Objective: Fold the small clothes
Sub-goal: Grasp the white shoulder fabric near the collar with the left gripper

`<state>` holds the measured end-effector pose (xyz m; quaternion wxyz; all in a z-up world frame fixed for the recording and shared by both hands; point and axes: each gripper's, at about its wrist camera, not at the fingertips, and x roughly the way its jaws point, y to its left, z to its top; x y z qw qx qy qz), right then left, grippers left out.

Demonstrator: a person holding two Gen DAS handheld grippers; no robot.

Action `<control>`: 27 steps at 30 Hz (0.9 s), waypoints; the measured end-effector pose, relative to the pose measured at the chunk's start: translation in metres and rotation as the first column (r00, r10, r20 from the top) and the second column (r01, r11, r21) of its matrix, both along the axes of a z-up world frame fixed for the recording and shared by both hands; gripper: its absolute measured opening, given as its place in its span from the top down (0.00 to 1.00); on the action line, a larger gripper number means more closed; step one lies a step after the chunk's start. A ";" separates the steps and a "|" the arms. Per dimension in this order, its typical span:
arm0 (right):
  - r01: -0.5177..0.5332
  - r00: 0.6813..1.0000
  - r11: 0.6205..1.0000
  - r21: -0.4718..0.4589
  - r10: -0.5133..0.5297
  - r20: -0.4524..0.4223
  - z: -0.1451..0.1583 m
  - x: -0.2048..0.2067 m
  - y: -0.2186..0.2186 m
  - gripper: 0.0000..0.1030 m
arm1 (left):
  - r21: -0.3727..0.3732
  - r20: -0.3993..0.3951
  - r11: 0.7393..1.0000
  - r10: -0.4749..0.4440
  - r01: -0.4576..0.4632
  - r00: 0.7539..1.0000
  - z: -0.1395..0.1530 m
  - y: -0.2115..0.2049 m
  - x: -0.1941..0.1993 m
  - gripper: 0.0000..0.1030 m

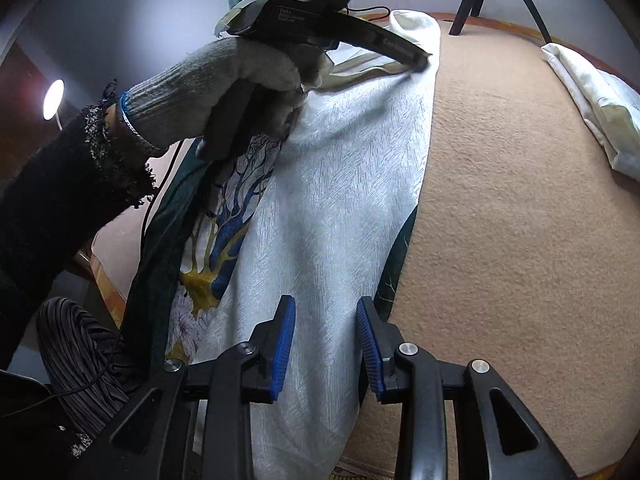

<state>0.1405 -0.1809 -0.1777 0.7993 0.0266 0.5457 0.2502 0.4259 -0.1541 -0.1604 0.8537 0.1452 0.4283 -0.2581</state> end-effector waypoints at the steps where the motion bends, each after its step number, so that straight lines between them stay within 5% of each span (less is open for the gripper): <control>1: -0.003 1.000 1.000 -0.004 0.003 0.003 0.000 0.000 0.000 0.68 | -0.038 -0.003 0.999 0.022 -0.022 1.000 0.004 0.009 0.003 0.91; 4: -0.009 1.000 1.000 -0.014 0.009 0.011 0.001 -0.001 0.003 0.68 | -0.136 -0.005 0.986 0.095 -0.095 0.995 0.018 0.039 0.012 0.93; 11: -0.011 1.000 1.000 -0.027 0.012 0.019 0.000 -0.003 0.009 0.68 | -0.221 -0.019 0.947 0.233 -0.232 0.972 0.032 0.098 0.024 0.96; 13: -0.007 1.000 1.000 -0.018 0.007 0.014 0.000 -0.002 0.008 0.68 | -0.259 -0.045 0.940 0.218 -0.222 0.975 0.036 0.106 0.021 0.93; 15: 0.007 1.000 1.000 0.007 -0.007 -0.006 -0.001 0.001 0.005 0.68 | -0.273 -0.056 0.945 0.169 -0.178 0.984 0.038 0.101 0.012 0.79; 18: 0.012 1.000 1.000 0.007 -0.012 -0.009 0.000 0.006 0.002 0.68 | -0.236 -0.032 0.969 0.073 -0.078 0.997 0.036 0.074 -0.003 0.63; 22: -0.003 1.000 1.000 -0.023 0.004 0.010 0.001 0.005 0.008 0.67 | -0.157 -0.041 0.987 -0.036 0.029 0.998 0.023 0.025 -0.009 0.58; 27: -0.011 1.000 0.999 -0.030 0.012 0.015 0.002 0.006 0.008 0.67 | -0.005 -0.033 0.999 -0.051 0.050 0.998 0.002 -0.010 -0.004 0.58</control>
